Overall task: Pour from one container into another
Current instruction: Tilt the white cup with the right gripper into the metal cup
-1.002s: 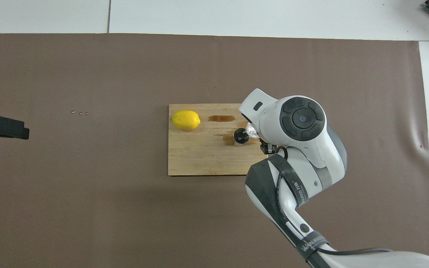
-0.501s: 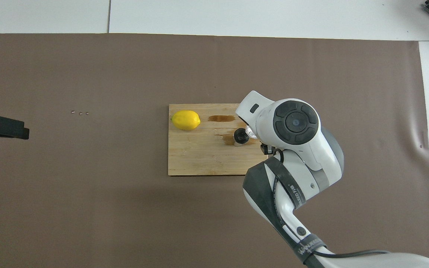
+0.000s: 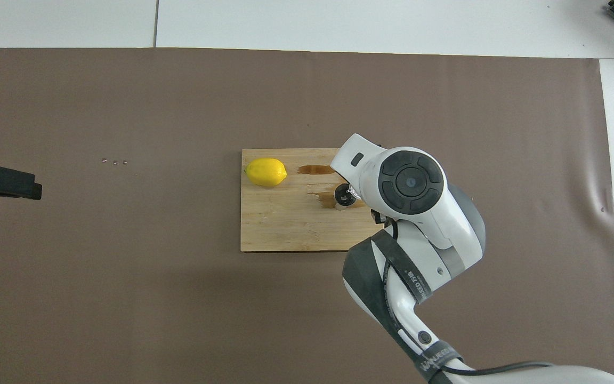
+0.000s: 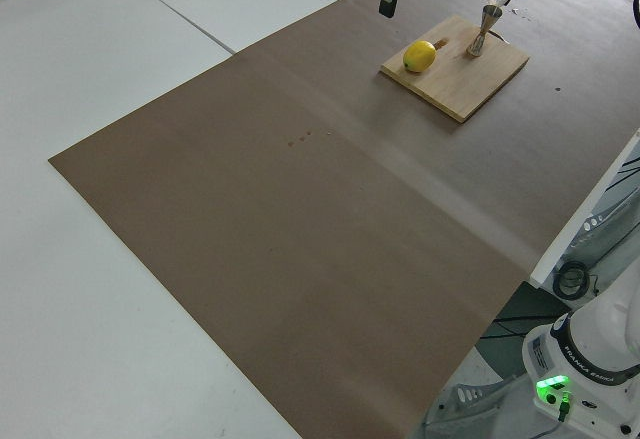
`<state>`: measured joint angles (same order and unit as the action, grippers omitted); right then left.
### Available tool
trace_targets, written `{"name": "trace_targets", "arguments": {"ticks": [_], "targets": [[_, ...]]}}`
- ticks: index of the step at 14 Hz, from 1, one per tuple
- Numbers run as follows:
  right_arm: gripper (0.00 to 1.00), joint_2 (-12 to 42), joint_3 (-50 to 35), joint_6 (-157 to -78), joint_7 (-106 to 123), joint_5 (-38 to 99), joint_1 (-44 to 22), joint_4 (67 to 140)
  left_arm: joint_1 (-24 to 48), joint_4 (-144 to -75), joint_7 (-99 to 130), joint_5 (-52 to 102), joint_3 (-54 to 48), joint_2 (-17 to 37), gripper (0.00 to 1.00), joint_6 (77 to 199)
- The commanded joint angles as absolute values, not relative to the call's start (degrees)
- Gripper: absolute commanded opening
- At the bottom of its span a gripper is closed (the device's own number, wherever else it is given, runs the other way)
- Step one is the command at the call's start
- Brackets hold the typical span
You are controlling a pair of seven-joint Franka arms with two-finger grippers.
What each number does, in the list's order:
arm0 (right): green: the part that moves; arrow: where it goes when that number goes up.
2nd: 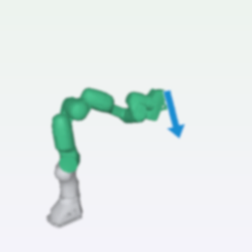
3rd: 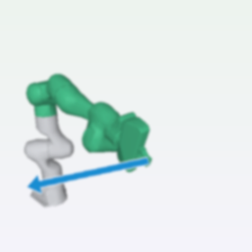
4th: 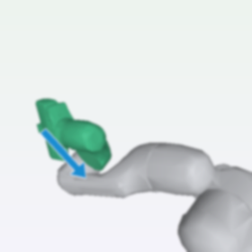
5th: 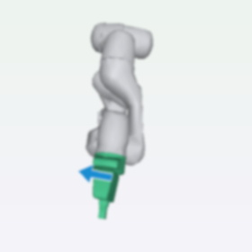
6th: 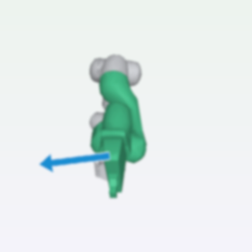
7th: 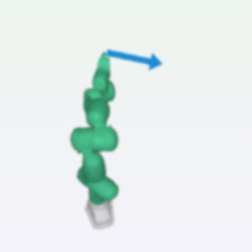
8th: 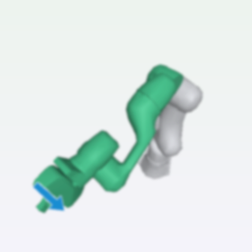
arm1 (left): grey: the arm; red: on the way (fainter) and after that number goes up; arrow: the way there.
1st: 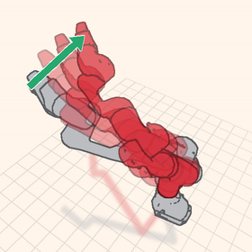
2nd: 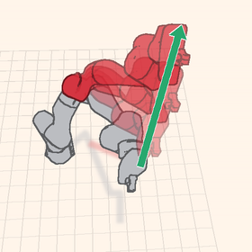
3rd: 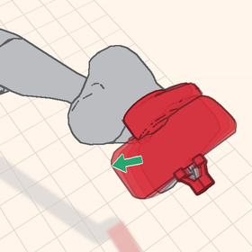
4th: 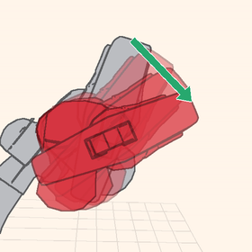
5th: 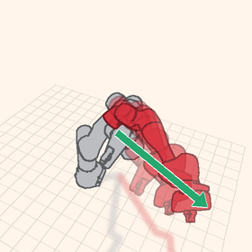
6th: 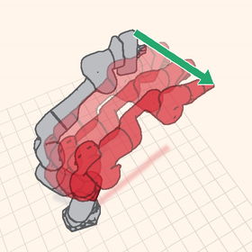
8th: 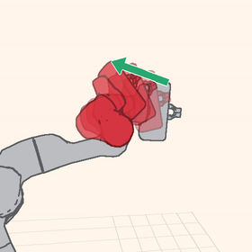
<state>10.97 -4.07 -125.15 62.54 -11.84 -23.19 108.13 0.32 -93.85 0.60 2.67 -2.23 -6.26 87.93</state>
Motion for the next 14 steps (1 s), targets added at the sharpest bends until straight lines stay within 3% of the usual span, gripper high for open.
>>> {"name": "trace_targets", "arguments": {"ticks": [1, 14], "targets": [[0.50, 10.02, -4.57, -123.66, 59.94, -14.59, -23.12, 108.28, -0.18, -95.89, 0.18, 1.67, -2.64, -8.00, 1.00, 89.12], [0.50, 9.67, -4.66, -123.66, 55.63, -18.02, -24.43, 108.46, -0.18, -95.89, 0.18, 1.67, -2.64, -8.00, 1.00, 89.12]]}}
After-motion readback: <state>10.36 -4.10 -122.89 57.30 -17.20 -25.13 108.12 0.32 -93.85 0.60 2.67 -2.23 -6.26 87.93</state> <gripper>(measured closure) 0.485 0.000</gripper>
